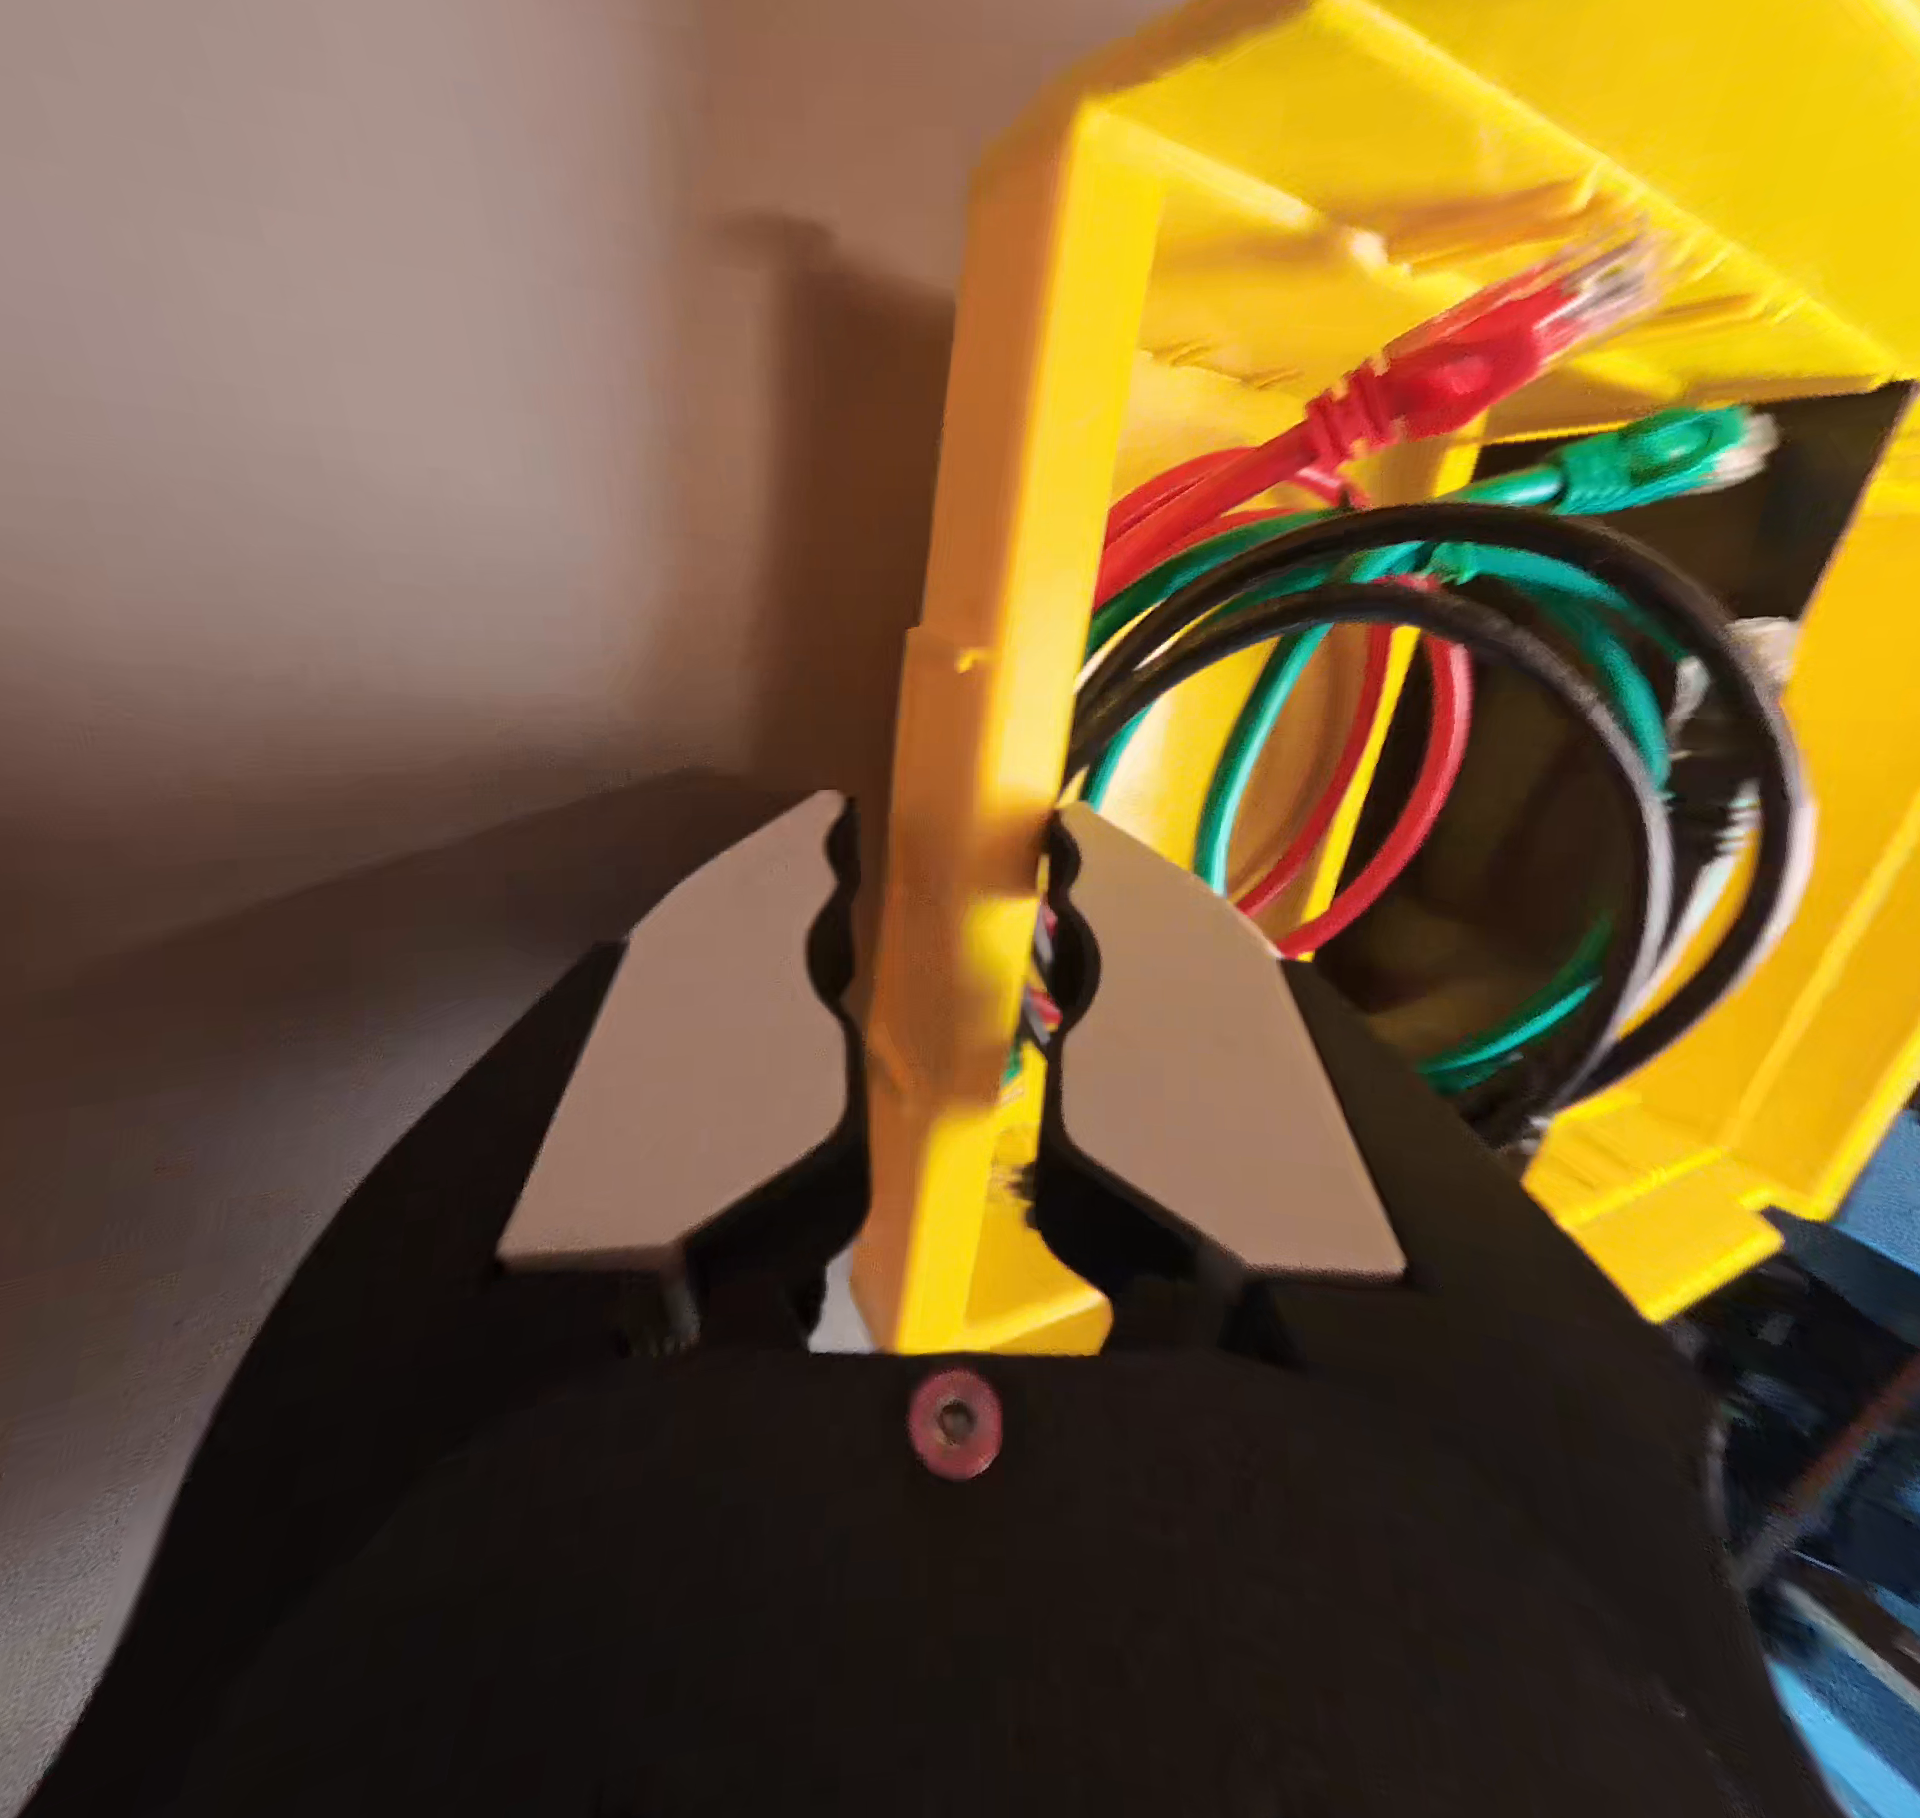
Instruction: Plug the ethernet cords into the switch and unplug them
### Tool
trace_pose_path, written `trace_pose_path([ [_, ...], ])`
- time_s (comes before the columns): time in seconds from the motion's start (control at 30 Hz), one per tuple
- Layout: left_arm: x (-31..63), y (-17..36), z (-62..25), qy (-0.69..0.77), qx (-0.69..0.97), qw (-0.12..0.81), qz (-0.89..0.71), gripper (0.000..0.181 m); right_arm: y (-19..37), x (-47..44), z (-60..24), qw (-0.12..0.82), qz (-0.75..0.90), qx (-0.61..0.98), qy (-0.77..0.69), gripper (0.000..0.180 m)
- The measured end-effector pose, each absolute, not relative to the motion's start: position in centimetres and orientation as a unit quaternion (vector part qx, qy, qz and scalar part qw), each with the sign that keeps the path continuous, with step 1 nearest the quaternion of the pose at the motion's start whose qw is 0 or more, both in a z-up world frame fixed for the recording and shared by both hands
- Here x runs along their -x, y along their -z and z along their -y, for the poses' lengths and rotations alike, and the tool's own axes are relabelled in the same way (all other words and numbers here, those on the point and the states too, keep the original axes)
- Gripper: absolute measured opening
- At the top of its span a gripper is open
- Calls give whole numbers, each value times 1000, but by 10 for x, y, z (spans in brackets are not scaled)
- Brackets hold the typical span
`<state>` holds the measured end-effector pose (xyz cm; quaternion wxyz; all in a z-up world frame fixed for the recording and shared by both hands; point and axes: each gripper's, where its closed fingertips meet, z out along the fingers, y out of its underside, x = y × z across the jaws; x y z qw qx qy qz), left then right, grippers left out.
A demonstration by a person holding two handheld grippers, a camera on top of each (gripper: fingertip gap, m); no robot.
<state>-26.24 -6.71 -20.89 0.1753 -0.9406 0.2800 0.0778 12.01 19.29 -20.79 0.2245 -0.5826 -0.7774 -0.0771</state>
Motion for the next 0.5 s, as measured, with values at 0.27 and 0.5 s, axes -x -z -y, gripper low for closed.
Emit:
trace_pose_path([
  [0.27,209,224,32,-169,890,224,-359,30,207,-119,-143,247,815,522,55,29],
  [0.5,124,220,17,-162,843,278,-432,30,206,-130,-52,291,837,463,5,29],
])
